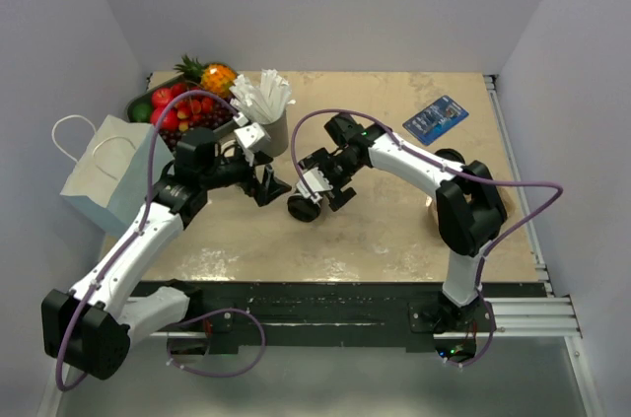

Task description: Pack the takeout coffee

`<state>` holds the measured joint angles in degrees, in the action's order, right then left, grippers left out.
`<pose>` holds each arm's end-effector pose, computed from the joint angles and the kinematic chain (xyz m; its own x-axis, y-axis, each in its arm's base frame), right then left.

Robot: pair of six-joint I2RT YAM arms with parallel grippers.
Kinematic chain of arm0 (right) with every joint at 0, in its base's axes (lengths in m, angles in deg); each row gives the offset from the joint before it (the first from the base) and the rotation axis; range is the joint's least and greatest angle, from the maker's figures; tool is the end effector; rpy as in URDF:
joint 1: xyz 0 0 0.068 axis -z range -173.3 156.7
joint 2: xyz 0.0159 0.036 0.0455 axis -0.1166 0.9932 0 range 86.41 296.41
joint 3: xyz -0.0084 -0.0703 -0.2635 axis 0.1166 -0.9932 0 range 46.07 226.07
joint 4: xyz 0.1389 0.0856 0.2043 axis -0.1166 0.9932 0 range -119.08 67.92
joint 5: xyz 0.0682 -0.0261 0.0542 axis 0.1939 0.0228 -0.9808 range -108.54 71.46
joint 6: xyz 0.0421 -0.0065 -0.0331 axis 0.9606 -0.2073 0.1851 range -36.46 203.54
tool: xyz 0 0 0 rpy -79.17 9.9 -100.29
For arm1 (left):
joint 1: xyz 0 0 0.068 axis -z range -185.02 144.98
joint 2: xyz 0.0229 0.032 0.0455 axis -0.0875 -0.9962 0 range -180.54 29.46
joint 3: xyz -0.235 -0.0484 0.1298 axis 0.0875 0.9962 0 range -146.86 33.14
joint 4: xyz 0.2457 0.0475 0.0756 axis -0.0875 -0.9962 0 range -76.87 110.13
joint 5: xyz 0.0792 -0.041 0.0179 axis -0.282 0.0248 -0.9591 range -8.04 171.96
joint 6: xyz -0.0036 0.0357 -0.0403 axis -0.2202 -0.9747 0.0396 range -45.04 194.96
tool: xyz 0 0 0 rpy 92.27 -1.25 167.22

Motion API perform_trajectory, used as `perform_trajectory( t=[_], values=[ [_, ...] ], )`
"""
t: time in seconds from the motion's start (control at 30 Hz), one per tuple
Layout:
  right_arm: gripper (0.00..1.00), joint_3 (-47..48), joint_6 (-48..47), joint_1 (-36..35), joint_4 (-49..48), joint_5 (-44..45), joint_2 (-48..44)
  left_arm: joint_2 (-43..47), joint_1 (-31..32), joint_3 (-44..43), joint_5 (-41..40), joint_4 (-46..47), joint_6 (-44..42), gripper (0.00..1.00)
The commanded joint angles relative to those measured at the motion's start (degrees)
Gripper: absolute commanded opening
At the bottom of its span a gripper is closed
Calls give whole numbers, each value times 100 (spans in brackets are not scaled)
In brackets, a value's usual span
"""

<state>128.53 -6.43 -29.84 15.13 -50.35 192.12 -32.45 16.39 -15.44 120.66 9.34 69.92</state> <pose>0.2944 0.2415 0.2297 0.6679 -0.5627 -0.4871 -0.7424 -0.5496 -0.3831 0.2161 -0.1086 0.3066 -0.3072 0.1942 -0.9316 0.8464 0.5032 -0.1742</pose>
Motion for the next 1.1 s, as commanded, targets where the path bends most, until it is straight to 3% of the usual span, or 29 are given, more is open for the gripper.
perform_trajectory(
  t=[0.0,0.4,0.5,0.53,0.63,0.77,0.83,0.87,0.97,1.07],
  values=[
    [99,700,-1417,-169,560,175,370,416,-409,-21,-248,-529,179,98],
    [95,939,-1673,-635,1055,440,1057,592,-664,77,-372,-415,196,98],
    [84,921,-1199,-636,968,308,1118,514,-682,41,-345,-381,187,98],
    [75,887,-1006,-636,906,159,1118,444,-682,24,-311,-328,231,98],
    [63,642,39,-539,353,-261,961,242,-691,-99,-249,-223,266,98],
    [58,131,2248,-58,-832,-1104,539,-128,-699,-433,-161,-222,188,98],
    [57,-245,3130,163,-1797,-1370,284,-364,-699,-679,-91,-292,100,98],
    [56,-404,4153,382,-2254,-1563,205,-461,-699,-766,-73,-327,73,98],
    [56,-949,5808,734,-4404,-1627,20,-787,-699,-1214,24,-529,-23,98],
    [57,-1416,7067,919,-6066,-1574,-77,-1112,-699,-1548,50,-810,-181,98]
  ],
)
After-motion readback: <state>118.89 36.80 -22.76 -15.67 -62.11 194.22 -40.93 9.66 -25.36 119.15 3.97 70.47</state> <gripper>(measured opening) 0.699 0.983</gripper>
